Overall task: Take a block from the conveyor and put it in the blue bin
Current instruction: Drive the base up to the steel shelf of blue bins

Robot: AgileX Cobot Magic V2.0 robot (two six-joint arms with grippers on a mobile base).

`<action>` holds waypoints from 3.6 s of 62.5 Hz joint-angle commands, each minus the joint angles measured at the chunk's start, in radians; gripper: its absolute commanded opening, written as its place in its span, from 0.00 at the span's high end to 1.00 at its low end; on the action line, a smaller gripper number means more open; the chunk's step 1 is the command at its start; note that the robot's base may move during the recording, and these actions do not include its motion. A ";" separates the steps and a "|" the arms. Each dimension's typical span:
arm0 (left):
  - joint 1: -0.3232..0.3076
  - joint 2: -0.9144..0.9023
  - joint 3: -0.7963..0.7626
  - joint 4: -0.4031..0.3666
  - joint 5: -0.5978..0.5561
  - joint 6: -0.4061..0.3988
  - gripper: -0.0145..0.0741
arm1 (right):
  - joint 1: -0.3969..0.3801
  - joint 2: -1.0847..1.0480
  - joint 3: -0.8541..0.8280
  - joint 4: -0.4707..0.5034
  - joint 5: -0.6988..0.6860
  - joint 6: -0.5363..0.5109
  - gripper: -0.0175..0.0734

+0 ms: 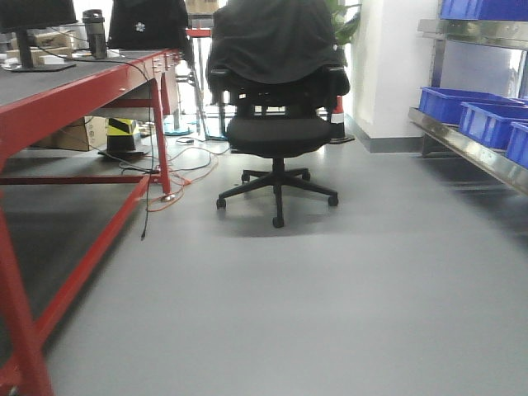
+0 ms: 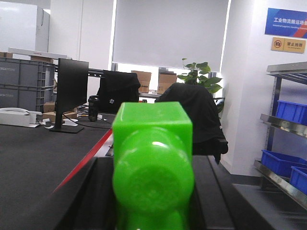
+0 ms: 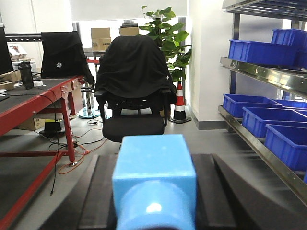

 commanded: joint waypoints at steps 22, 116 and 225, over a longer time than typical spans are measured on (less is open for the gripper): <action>-0.006 -0.005 0.000 -0.003 -0.020 0.002 0.96 | -0.002 -0.001 0.000 0.000 -0.019 -0.004 0.98; -0.004 -0.005 0.000 -0.003 -0.020 0.002 0.96 | -0.002 -0.001 0.000 0.000 -0.019 -0.004 0.98; -0.004 -0.005 0.000 -0.003 -0.020 0.002 0.96 | -0.002 -0.001 0.000 0.000 -0.019 -0.004 0.98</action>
